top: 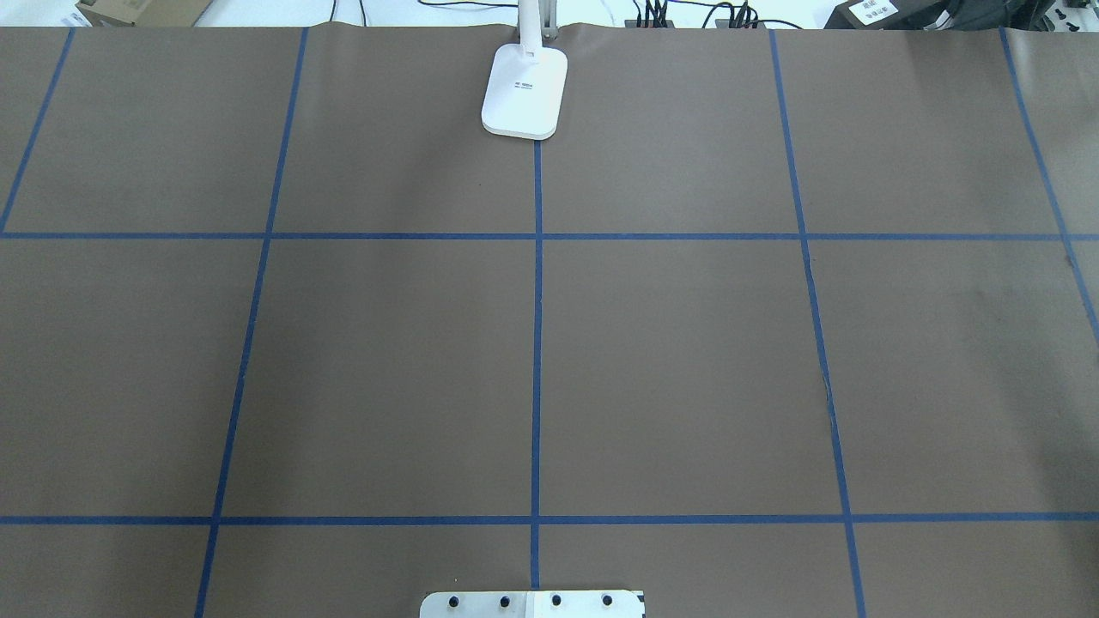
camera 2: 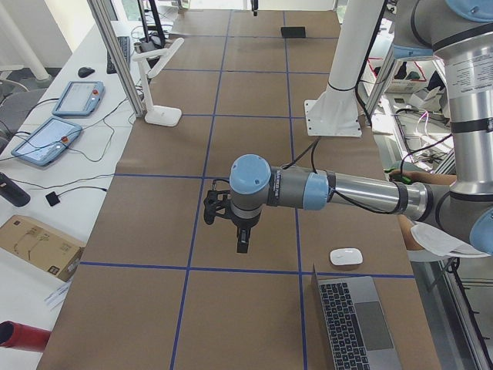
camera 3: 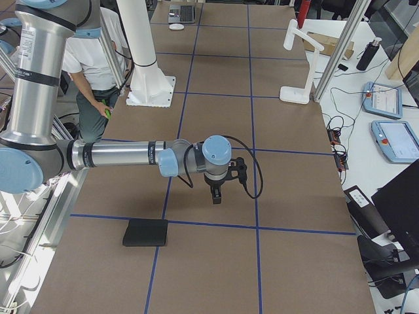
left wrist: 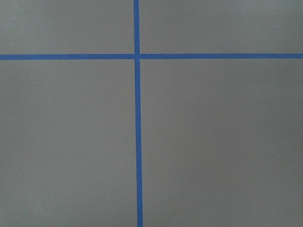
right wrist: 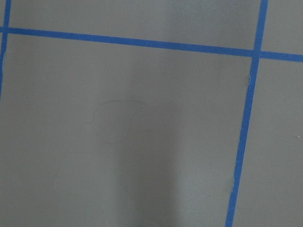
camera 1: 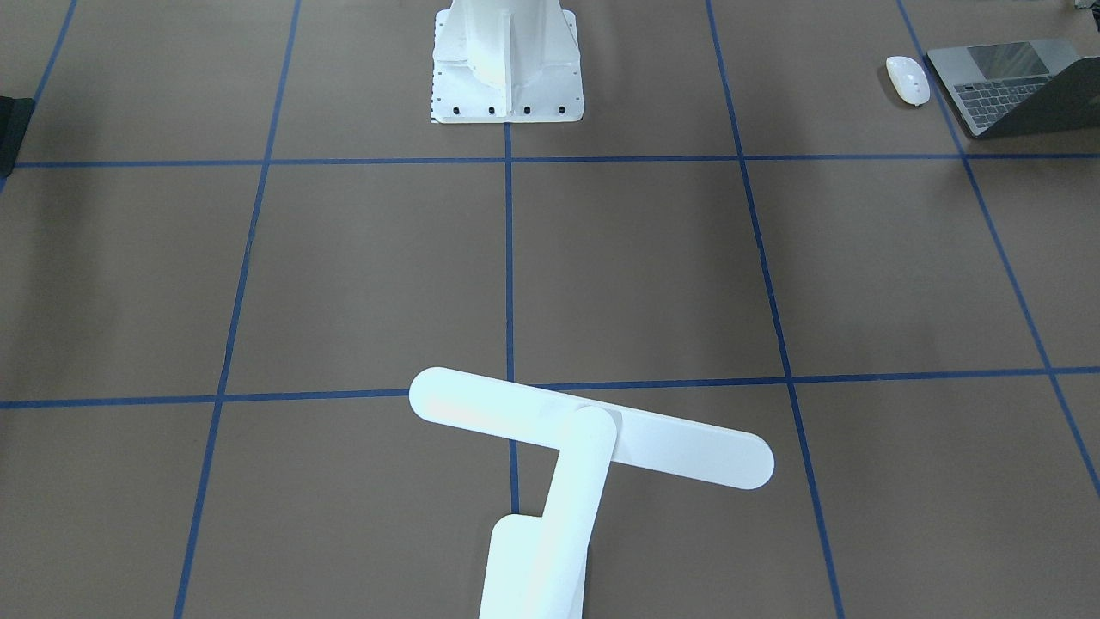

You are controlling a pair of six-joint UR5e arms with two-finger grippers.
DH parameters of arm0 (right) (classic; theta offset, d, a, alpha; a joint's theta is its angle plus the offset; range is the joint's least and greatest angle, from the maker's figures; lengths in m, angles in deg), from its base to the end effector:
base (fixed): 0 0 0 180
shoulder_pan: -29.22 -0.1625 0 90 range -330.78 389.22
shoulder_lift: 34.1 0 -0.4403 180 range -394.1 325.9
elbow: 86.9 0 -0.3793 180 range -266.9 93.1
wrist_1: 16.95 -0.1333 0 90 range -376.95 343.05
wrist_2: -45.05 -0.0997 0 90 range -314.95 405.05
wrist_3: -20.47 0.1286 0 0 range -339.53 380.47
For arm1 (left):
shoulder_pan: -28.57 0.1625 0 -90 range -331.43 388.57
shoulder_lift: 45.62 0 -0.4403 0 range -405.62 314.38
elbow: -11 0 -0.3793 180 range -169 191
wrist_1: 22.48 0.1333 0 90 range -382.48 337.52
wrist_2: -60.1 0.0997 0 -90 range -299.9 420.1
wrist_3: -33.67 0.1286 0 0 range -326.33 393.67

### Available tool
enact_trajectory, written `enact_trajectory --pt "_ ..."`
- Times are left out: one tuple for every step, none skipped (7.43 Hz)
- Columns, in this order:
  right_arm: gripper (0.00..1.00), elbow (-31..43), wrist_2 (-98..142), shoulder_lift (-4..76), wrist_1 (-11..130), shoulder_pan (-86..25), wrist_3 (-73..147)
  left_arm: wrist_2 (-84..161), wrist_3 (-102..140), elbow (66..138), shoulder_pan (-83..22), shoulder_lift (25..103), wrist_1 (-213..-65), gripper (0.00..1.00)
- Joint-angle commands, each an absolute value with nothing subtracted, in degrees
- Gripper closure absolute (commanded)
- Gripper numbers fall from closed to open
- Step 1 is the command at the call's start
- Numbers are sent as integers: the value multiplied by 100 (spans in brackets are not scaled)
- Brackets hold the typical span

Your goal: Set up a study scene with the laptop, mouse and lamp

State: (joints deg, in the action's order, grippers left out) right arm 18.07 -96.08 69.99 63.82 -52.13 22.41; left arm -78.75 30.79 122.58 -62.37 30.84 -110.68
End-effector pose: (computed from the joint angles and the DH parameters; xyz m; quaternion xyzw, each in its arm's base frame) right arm -0.0250 -0.3850 0.6457 0.0395 -0.4354 -0.0905 0.8948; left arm -0.0427 -0.3801 0.6108 0.0426 0.4137 -0.0078 0.9094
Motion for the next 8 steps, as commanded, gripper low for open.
enact_trajectory --pt "1 1629 -9558 7408 6048 -5076 1071 -7876 2806 12262 -6230 3085 -11081 1" --pt "1 1550 -9435 7531 6031 -5076 289 -7876 2796 12262 -6230 3085 -11116 1" --pt "2 1462 -9399 7559 6022 -5085 72 -7885 2796 12262 -6230 3085 -11116 1" --pt "2 1166 -9469 7611 5995 -5085 -531 -7894 2787 12262 -6230 3085 -11108 1" --pt "2 1050 -9521 7629 6047 -5085 -1180 -7894 2796 12236 -6230 3085 -11116 1" --pt "2 1014 -9618 7751 6048 -5076 -1274 -7885 2796 12236 -6230 3085 -11108 1" --pt "2 944 -9775 7865 6057 -5085 -1519 -7885 2796 12236 -6230 3085 -11108 1" --pt "3 891 -9794 8040 6057 -5076 -1721 -7894 2787 12227 -6230 3085 -11108 0"
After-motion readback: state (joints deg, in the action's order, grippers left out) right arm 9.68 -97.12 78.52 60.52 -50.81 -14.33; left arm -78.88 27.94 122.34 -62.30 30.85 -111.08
